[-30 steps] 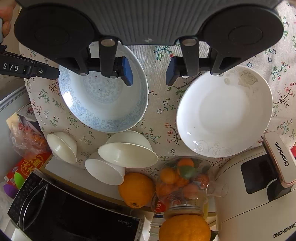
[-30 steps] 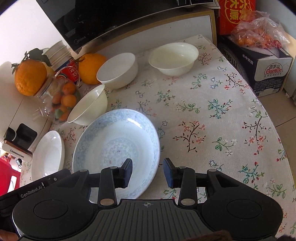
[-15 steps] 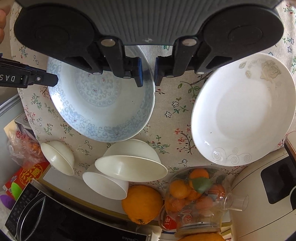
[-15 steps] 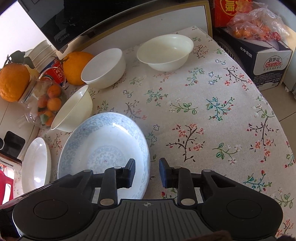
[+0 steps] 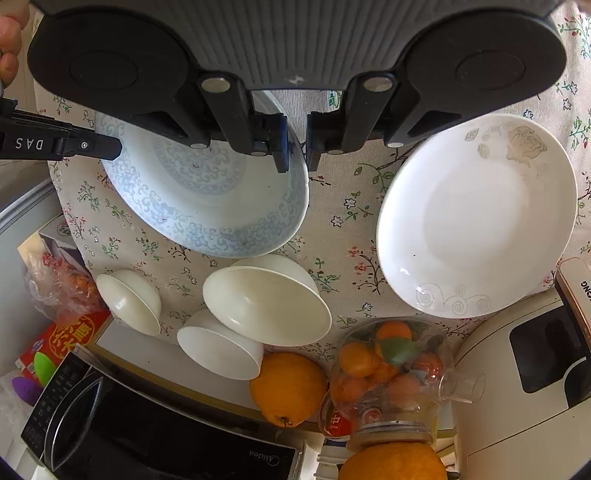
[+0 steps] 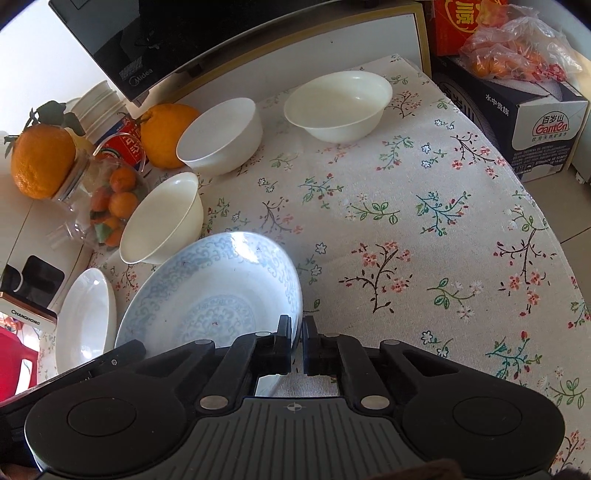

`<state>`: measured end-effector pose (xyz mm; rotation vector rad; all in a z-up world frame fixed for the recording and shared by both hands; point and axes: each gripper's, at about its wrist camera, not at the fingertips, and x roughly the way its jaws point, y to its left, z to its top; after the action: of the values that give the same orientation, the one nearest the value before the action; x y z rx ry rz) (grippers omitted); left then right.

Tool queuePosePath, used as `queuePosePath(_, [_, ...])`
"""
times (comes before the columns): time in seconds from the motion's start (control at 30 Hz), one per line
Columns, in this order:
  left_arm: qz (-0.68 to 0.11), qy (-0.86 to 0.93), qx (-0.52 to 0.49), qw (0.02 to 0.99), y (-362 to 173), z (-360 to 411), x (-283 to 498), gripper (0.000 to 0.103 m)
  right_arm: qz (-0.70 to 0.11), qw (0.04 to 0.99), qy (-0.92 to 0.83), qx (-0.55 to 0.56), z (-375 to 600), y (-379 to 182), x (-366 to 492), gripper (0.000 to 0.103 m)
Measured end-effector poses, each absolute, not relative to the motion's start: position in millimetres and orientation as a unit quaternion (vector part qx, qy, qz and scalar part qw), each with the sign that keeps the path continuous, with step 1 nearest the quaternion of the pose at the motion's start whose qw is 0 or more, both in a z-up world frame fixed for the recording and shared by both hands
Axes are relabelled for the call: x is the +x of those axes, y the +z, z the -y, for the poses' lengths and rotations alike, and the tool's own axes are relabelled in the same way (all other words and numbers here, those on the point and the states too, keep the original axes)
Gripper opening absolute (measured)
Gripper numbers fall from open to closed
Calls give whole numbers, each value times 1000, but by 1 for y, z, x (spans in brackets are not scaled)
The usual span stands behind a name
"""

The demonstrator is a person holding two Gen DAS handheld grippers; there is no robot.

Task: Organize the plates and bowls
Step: 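Lift the blue-patterned plate with both grippers and carry it toward the smaller blue plate, then lower the blue-patterned plate onto the smaller blue plate and open both grippers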

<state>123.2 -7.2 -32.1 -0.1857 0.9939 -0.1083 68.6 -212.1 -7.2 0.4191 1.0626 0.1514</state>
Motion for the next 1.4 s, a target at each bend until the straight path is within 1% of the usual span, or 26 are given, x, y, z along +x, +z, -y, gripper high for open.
queuePosePath(0.2, [-484,-56,-97,868,-34,9,116,7,-503,839,70,195,214,-2,55,7])
queuePosePath(0.5, [-456,-70,-88,883,-12,7,94,7,-474,847,87,225,224,19,27,8])
queuePosePath(0.77, [-444,-55,-89,890,-2,-14,64,7,-465,852,121,207,204,31,3,8])
queuePosePath(1.0, [-436,-33,-98,894,5,-41,35,7,-472,851,152,174,171,32,-17,9])
queuePosePath(1.4, [-445,-17,-105,889,-2,-66,-5,8,-483,848,177,126,137,28,-44,9])
